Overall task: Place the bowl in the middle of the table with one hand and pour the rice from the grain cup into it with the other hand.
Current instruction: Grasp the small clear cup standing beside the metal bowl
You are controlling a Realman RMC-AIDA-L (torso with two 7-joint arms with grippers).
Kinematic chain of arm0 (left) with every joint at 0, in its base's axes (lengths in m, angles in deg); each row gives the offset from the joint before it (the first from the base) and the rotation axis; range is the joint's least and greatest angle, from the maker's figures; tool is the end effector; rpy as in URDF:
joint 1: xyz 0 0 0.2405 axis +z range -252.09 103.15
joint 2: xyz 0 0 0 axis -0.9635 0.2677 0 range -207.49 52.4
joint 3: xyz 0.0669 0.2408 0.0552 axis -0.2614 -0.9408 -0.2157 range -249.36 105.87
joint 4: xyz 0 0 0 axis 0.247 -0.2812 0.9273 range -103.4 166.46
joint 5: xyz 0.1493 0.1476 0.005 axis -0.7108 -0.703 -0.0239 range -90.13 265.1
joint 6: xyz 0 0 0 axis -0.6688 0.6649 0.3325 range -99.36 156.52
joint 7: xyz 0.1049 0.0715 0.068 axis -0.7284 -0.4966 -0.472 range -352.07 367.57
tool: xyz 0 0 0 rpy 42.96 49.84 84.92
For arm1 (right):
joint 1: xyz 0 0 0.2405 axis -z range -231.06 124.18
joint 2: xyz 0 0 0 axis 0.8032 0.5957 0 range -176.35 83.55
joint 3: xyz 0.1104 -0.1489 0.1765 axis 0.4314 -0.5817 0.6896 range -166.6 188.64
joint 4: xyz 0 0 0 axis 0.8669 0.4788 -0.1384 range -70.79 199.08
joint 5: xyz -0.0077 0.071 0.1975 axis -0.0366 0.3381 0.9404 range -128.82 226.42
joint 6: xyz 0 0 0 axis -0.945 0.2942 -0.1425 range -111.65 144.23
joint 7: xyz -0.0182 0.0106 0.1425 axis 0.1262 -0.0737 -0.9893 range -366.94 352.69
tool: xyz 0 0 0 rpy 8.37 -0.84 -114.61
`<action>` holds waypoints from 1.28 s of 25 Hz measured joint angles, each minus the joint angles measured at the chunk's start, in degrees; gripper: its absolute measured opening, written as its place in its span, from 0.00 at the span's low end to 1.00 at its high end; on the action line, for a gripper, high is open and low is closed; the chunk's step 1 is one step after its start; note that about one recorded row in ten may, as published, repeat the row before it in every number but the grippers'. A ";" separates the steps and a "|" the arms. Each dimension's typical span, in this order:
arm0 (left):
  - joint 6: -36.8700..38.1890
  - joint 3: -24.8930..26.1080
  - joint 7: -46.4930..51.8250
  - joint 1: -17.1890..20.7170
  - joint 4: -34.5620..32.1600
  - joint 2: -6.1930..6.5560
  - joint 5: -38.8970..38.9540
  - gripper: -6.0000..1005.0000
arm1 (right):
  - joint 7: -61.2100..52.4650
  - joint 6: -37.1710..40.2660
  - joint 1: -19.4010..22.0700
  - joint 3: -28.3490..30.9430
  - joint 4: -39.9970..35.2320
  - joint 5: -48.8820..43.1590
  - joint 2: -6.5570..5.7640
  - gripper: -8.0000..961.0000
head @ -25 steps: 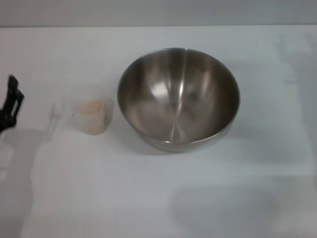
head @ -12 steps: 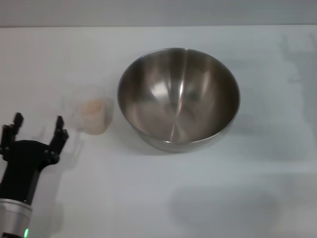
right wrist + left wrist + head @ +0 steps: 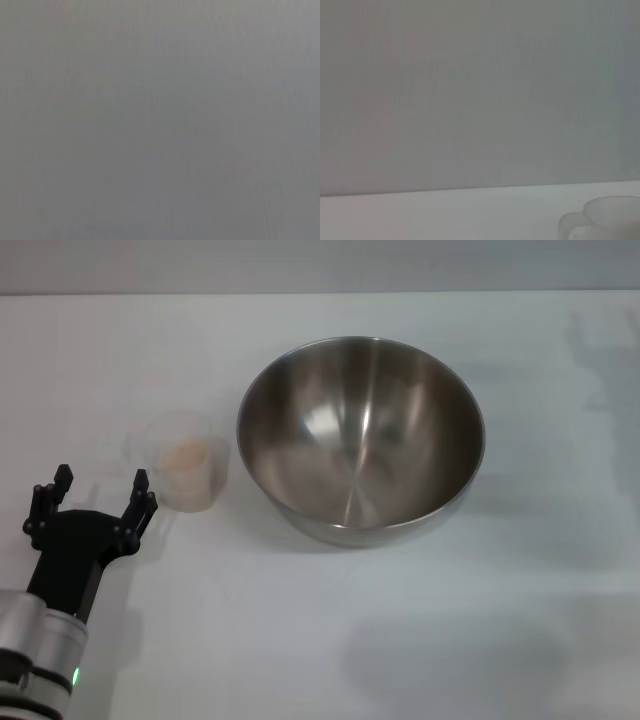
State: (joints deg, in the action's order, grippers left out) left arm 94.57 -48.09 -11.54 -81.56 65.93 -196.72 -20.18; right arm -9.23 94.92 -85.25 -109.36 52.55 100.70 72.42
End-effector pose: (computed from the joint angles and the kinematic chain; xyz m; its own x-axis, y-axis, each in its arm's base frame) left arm -0.3135 0.2293 -0.0851 0.7413 0.0999 0.6636 0.6711 -0.1109 -0.7330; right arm 0.2728 0.3707 0.0379 0.6426 0.4007 -0.6531 -0.7058 -0.0222 -0.7080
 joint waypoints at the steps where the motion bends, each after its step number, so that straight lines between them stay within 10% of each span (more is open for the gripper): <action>1: -0.34 0.00 0.00 -0.45 -0.20 0.00 0.37 0.80 | 0.00 0.05 0.03 -0.02 0.10 -0.06 0.00 0.81; 32: -3.92 0.68 0.45 -7.50 -4.63 0.00 4.73 0.80 | -0.01 -0.39 -0.70 -0.12 0.19 -0.67 0.00 0.81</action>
State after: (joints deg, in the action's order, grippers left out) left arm 90.65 -47.41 -11.08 -89.07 61.30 -196.72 -15.46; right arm -9.23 94.53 -85.95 -109.48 52.74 100.03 72.43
